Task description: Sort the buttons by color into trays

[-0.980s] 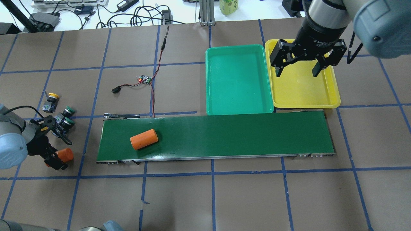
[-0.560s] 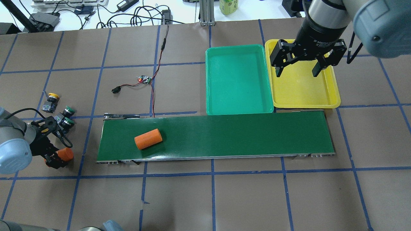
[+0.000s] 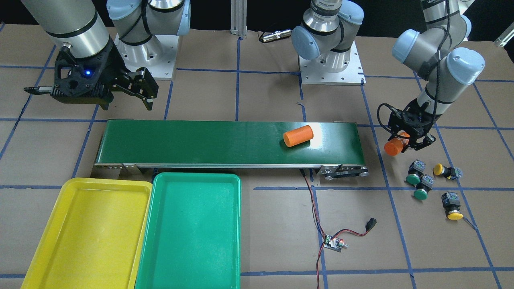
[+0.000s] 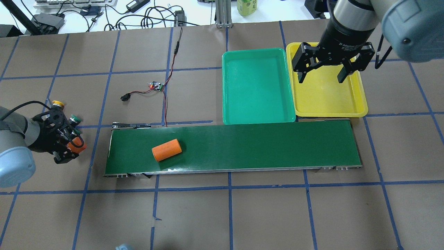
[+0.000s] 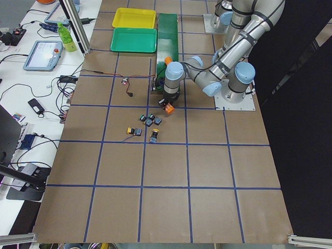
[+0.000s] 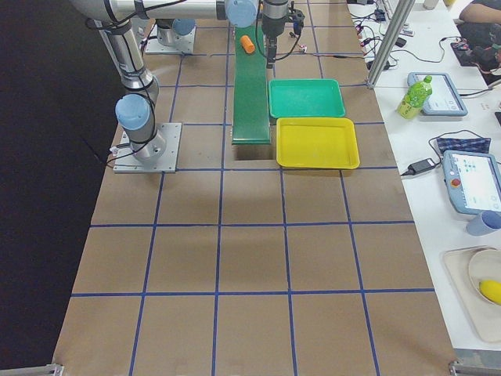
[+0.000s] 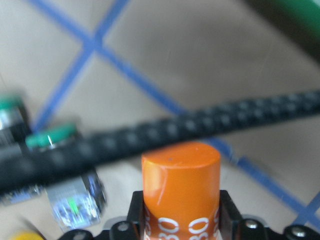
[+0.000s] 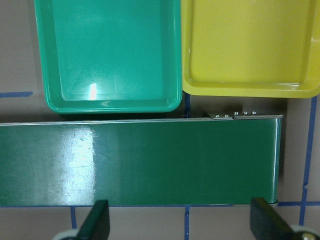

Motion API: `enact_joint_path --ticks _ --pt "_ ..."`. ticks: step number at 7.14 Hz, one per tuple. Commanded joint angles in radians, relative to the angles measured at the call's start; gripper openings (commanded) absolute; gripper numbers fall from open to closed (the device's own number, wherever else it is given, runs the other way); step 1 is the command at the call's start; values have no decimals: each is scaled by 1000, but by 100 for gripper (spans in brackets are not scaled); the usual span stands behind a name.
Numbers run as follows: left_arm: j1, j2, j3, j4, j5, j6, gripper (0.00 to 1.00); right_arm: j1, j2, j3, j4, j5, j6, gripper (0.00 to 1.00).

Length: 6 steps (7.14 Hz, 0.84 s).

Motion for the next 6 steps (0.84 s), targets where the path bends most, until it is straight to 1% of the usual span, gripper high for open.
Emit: enact_joint_path --ticks 1,2,3,4,5,6 --pt "-192 104 46 -126 8 -13 0 -1 0 0 0 0 0 100" --pt "-278 136 49 -168 12 -39 0 -1 0 0 1 0 1 100" --pt "-346 147 42 -177 27 -74 0 -2 0 0 0 0 1 100" --pt "-393 144 25 -176 69 -81 0 -1 0 0 1 0 1 100" --pt "-411 132 -2 -165 81 -82 0 -1 0 0 1 0 1 100" --pt "-415 124 -12 -160 78 -84 32 -1 0 0 1 0 1 100"
